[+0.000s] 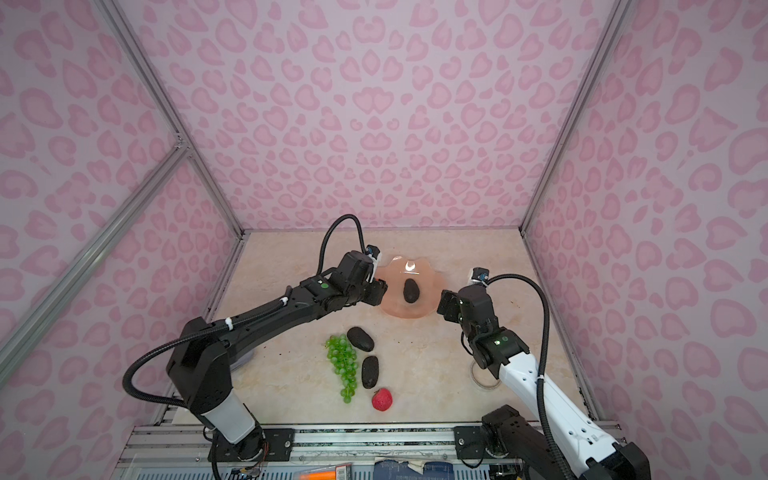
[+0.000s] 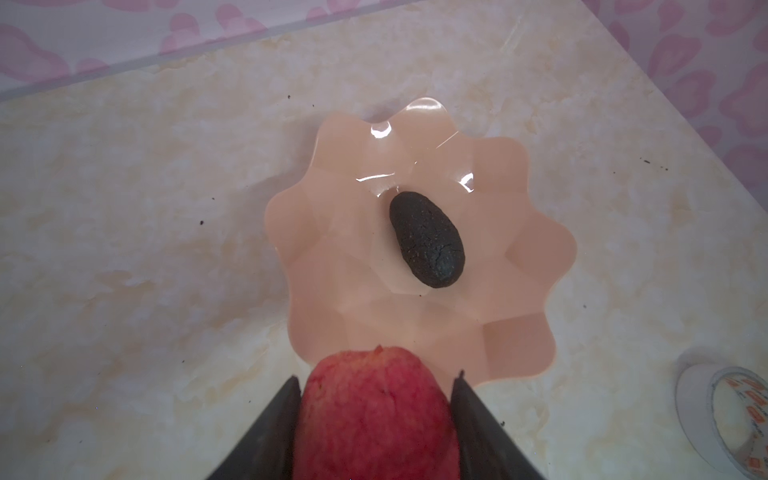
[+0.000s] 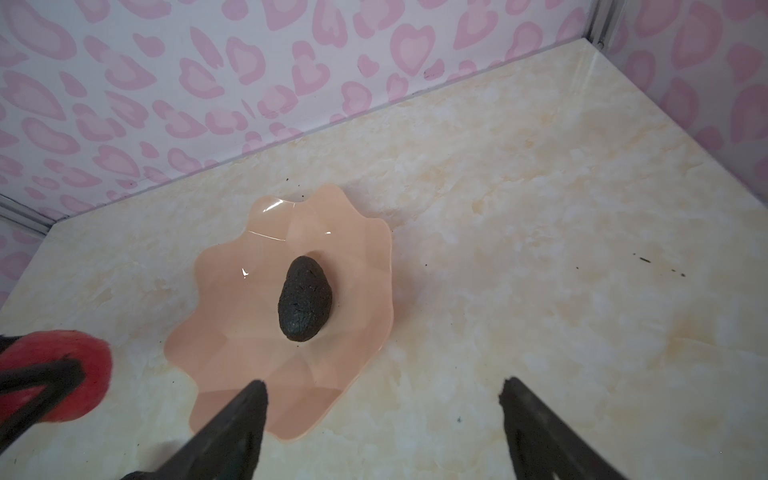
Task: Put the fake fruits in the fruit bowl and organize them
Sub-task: 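Release the red apple into the bowl with left gripper while right arm draws back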
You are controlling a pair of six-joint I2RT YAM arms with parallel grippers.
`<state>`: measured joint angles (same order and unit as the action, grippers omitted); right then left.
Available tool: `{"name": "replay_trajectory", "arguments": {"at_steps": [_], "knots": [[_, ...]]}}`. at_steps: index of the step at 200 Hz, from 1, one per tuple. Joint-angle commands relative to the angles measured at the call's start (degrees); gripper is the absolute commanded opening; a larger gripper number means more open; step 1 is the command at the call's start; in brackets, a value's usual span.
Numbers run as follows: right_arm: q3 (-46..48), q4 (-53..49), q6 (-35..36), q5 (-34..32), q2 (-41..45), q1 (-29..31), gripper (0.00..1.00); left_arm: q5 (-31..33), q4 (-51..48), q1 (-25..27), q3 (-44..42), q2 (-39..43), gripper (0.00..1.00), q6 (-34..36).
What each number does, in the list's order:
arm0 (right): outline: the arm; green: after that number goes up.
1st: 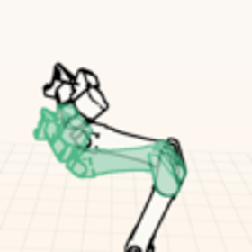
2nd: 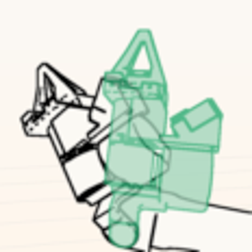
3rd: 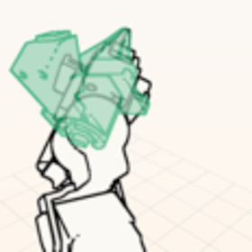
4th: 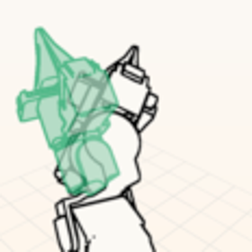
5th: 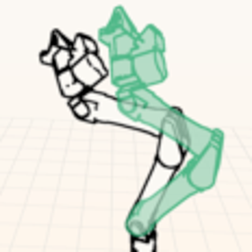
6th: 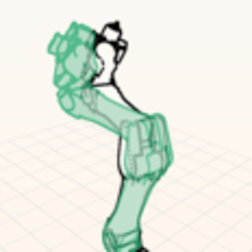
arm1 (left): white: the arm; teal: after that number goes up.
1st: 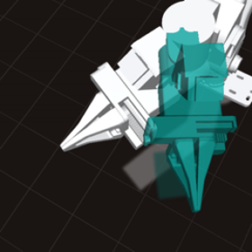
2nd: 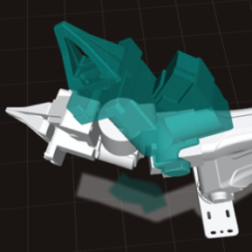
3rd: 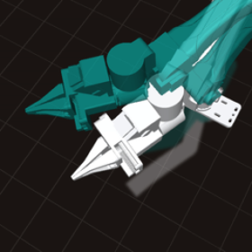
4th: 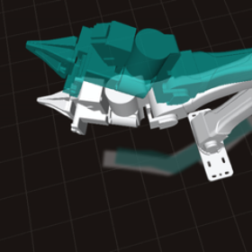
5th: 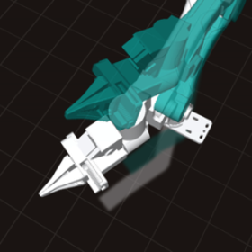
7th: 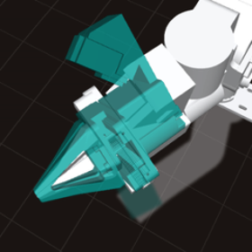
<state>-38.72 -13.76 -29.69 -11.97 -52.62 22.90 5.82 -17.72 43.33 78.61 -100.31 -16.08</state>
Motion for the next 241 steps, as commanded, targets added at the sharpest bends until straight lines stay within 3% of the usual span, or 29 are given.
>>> {"name": "replay_trajectory", "arguments": {"at_steps": [1,75,121,162,241], "knots": [[1.3,-2.0,-1.3,-1.6,2.2,0.0,0.88,-3.0,1.5,-0.2,4.4,-5.9,0.57,1.9],[1.8,-3.8,-0.3,-1.7,5.7,-0.4,0.89,-2.1,-2.4,-0.3,16.9,-23.0,0.59,1.2],[2.1,-4.0,0.2,-1.6,6.6,-1.1,0.89,-2.0,-3.7,-0.3,18.3,-23.0,0.74,0.8],[1.2,-4.7,0.9,-1.5,6.7,-1.5,0.88,-1.3,-2.4,-0.3,16.6,-16.9,0.74,0.9],[0.5,-4.7,1.5,3.1,3.3,0.2,0.87,5.3,3.0,-0.3,9.8,7.5,0.75,6.9]]}}
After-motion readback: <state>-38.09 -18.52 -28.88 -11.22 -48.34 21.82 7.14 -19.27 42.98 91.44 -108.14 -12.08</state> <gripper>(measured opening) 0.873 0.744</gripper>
